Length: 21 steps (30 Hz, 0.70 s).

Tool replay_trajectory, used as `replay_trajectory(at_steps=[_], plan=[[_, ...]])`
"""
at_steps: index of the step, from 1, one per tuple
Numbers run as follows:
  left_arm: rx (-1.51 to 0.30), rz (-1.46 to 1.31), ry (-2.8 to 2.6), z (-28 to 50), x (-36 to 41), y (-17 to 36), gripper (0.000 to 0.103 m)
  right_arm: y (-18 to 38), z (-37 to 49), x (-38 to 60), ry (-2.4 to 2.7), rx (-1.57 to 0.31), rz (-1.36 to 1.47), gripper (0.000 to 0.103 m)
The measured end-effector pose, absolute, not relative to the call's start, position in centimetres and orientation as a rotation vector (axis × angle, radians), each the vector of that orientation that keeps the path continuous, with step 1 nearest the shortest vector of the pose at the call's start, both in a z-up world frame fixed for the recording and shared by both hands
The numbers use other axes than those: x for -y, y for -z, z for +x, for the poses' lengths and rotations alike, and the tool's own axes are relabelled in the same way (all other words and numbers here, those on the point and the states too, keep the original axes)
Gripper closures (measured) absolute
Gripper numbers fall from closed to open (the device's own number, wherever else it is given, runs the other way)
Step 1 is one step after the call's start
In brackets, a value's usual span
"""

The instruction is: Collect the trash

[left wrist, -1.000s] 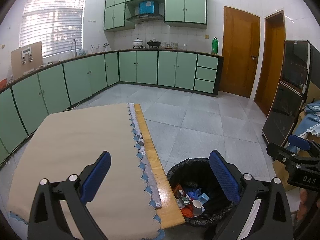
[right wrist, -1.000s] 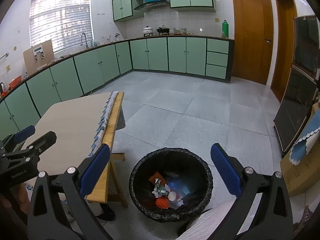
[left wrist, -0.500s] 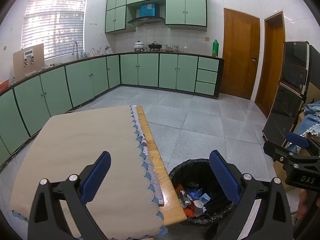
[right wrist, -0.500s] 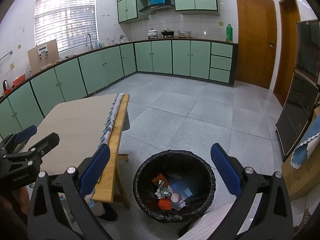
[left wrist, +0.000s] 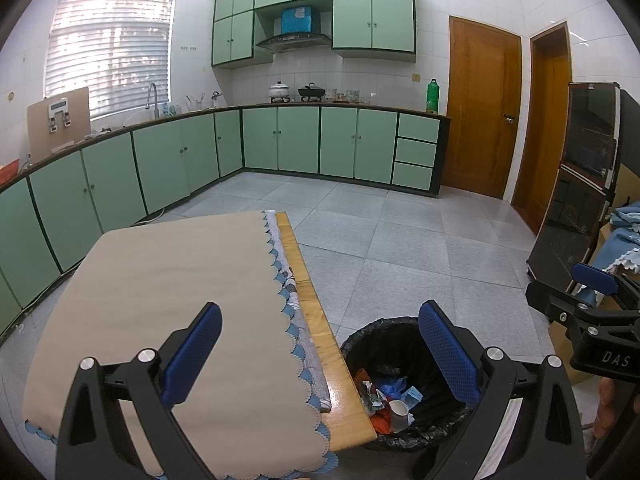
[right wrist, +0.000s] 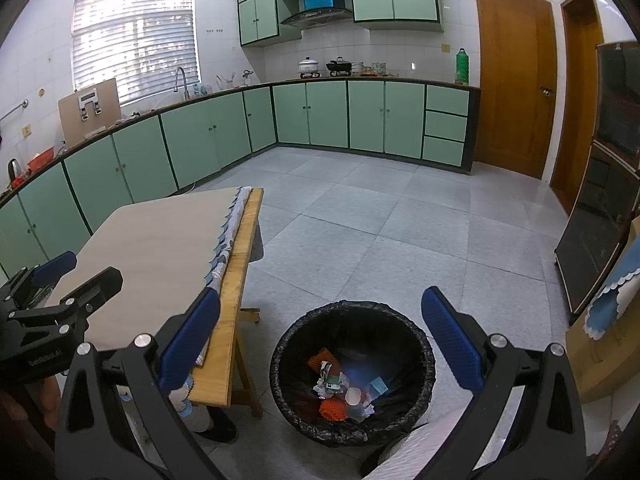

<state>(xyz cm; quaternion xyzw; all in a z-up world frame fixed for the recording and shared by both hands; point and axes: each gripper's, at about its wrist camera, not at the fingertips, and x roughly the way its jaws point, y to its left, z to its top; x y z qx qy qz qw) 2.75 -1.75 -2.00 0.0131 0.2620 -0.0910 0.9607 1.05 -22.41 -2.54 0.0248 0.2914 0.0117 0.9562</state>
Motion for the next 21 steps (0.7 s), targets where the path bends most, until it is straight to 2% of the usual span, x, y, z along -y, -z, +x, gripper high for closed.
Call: replay_trajectory(at_steps=[21], plan=[[-0.536, 0.020, 0.184, 2.90, 1.59, 1.99, 0.006, 2.52, 1.30, 21.97, -0.031, -0.591, 0.050, 0.005]])
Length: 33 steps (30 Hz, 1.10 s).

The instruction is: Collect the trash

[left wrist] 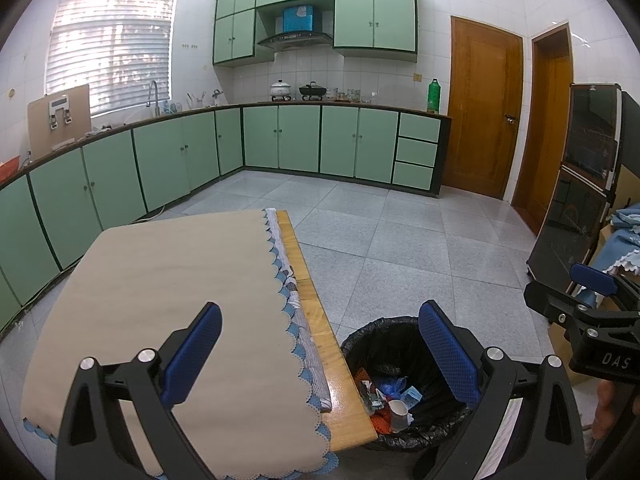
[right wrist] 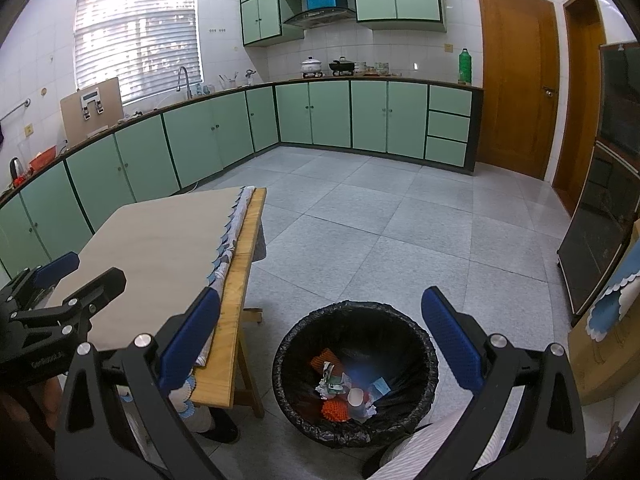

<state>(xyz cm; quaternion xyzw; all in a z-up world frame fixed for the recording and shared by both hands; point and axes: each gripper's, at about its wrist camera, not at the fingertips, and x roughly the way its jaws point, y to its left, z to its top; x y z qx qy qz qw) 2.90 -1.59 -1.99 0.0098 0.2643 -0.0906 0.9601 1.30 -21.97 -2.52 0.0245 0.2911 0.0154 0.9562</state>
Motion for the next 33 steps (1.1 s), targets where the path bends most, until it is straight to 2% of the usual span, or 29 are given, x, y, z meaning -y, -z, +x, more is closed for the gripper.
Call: replay_trajectory(at_steps=[33], plan=[[-0.536, 0.016, 0.182, 2.89, 1.84, 2.13, 0.006, 2.61, 1.52, 21.87, -0.036, -0.575, 0.062, 0.005]])
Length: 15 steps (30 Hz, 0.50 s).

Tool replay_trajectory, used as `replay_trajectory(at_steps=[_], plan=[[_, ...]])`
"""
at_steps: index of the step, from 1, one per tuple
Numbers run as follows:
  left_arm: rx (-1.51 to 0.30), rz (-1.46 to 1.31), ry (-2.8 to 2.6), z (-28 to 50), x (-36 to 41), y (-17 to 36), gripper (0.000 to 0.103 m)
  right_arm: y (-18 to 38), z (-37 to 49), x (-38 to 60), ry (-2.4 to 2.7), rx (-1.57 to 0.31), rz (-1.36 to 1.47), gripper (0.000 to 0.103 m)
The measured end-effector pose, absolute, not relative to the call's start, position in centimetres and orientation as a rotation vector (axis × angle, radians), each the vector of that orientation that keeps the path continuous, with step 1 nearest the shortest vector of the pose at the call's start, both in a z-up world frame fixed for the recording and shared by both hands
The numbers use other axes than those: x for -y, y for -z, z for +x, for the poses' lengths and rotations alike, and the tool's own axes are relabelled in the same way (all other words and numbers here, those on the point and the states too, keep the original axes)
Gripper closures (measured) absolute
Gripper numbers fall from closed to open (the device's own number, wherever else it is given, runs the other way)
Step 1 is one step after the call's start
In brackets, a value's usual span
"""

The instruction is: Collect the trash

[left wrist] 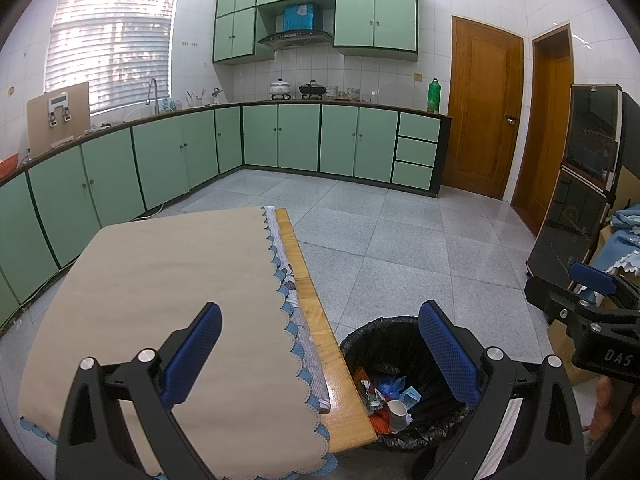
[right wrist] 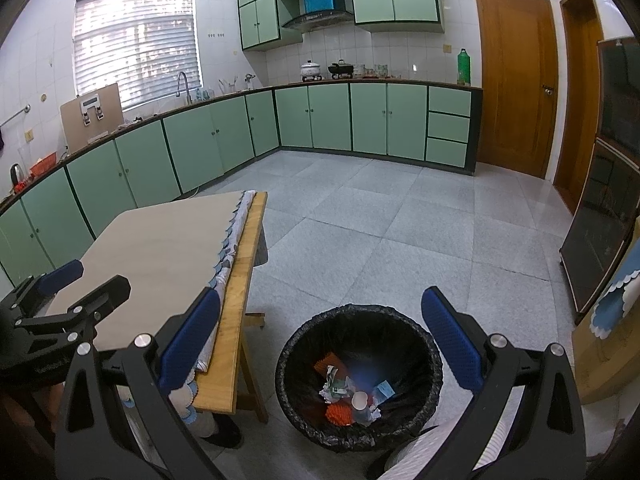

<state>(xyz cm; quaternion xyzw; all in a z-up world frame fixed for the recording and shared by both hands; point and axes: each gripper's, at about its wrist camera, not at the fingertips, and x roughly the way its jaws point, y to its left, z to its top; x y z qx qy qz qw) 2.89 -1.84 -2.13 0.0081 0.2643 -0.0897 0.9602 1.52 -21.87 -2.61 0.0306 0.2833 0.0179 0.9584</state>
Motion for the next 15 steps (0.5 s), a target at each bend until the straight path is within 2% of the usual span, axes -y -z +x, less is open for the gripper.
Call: replay_trajectory(at_steps=[15], plan=[[-0.542, 0.005, 0.177, 2.98, 1.93, 2.48, 0.006, 2.60, 1.36, 21.80, -0.038, -0.569, 0.067, 0.005]])
